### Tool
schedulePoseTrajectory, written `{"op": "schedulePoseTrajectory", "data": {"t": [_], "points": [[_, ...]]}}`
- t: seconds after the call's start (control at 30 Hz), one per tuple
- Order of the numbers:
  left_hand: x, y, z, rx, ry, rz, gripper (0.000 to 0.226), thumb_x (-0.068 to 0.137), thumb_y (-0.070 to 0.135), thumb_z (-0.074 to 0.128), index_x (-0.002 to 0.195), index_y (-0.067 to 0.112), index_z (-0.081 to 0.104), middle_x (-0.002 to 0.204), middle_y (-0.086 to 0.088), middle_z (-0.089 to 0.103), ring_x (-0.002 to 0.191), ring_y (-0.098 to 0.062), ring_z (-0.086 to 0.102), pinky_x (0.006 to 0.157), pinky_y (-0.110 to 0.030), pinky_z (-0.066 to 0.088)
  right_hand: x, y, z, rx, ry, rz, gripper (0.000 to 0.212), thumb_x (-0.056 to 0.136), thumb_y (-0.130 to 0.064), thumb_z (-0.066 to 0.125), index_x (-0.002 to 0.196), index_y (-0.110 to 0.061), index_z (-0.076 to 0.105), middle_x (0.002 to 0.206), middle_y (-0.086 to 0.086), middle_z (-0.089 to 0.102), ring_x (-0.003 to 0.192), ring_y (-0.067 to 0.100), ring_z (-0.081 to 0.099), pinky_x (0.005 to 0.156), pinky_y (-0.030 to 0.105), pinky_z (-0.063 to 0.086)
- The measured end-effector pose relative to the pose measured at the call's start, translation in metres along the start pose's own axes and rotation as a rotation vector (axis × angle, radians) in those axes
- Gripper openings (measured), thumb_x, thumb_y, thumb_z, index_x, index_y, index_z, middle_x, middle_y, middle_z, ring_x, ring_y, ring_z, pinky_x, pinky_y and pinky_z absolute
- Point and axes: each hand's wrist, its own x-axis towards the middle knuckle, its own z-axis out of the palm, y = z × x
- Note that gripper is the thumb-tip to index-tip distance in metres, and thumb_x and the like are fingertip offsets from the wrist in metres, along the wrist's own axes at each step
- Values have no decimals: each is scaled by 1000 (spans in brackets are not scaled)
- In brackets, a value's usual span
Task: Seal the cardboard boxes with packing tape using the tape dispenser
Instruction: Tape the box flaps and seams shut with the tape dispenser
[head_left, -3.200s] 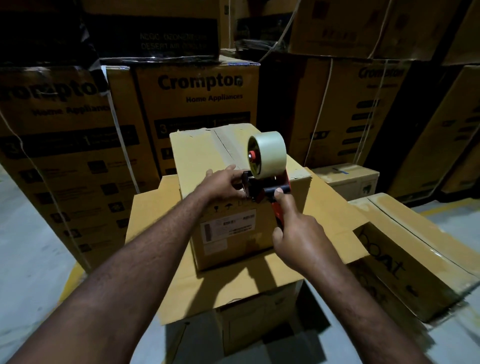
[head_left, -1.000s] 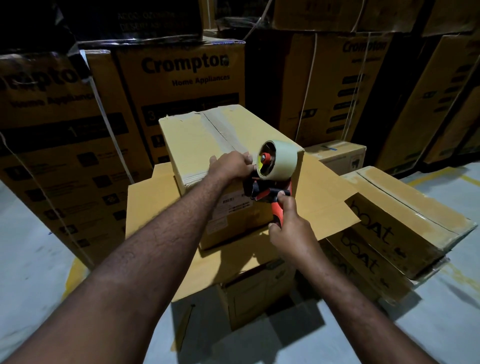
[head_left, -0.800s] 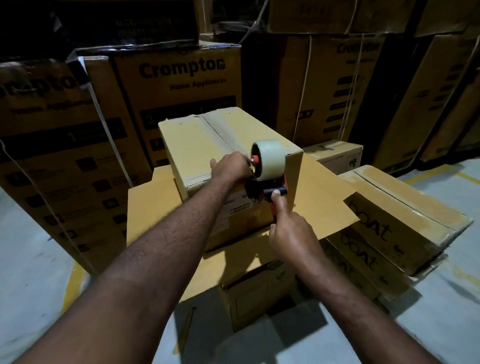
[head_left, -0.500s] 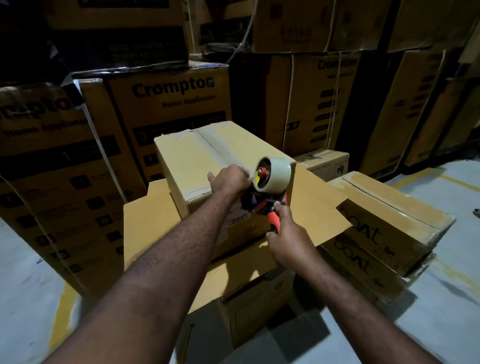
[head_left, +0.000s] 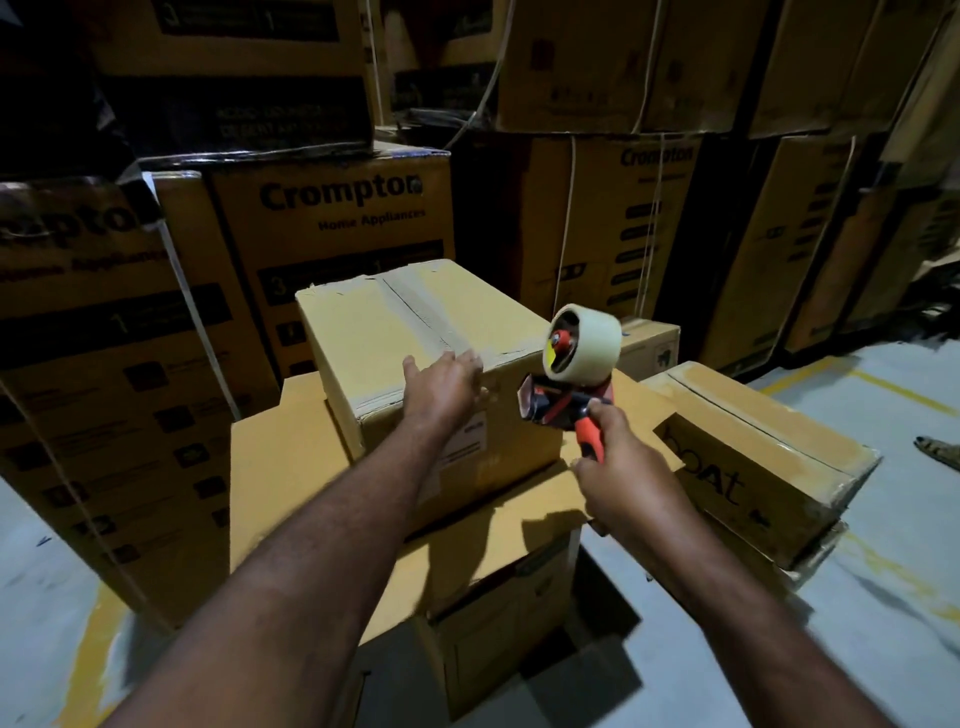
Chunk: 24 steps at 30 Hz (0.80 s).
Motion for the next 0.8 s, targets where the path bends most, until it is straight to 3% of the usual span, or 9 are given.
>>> {"op": "schedulePoseTrajectory", "data": {"t": [0.1,0.2,0.33,0.4,0.5,0.6,0.7,0.8], "points": [[-1,-18,-7,12,-38,126,33,102,30,58,134,21,58,151,-1,52,138,-24,48,116,-56,30,-8,-13,-29,28,46,-86,71,102,-23,55,154,-46,12,136,10,53,82,16,65,68,37,62],[0,-40,-17,-16,-118,258,33,101,17,59,133,20,61,152,-1,52,141,-24,46,113,-41,38,0,-26,-42,55,91,-158,73,101,-25,57,153,-46,11,143,11,48,82,21,67,67,41,63],[1,-52,-37,-211,-285,188,52,96,6,65,142,27,58,155,9,46,143,-11,43,116,-25,32,37,-38,-34,116,116,-287,72,101,-27,58,153,-47,12,147,9,45,77,20,67,65,46,62],[4,-41,-41,-202,-317,172,46,97,22,66,142,29,59,153,13,48,139,-9,48,116,-28,37,68,-41,-22,169,125,-341,72,100,-27,58,152,-48,14,142,8,48,80,21,66,66,49,62],[8,-9,-40,-131,-288,64,46,105,54,42,145,37,54,154,14,47,136,-13,48,113,-39,36,113,-47,-4,234,122,-401,68,100,-29,58,153,-43,17,135,1,51,95,23,65,79,51,60],[16,15,-27,47,-322,130,57,106,58,23,153,31,41,163,9,34,144,-11,33,113,-48,24,157,-43,7,345,102,-428,66,101,-31,57,154,-40,19,139,5,53,98,24,69,83,47,60],[32,17,-24,63,-426,78,62,107,57,17,157,25,32,169,7,20,154,-12,14,118,-57,11,192,-32,17,521,55,-373,65,102,-27,54,156,-38,19,132,-1,54,90,15,70,67,32,58],[58,17,-24,75,-525,35,62,108,53,15,161,23,23,171,6,10,157,-14,0,119,-66,-5,210,-25,26,701,23,-239,63,102,-26,52,154,-42,19,107,-3,66,89,19,70,63,35,56]]}}
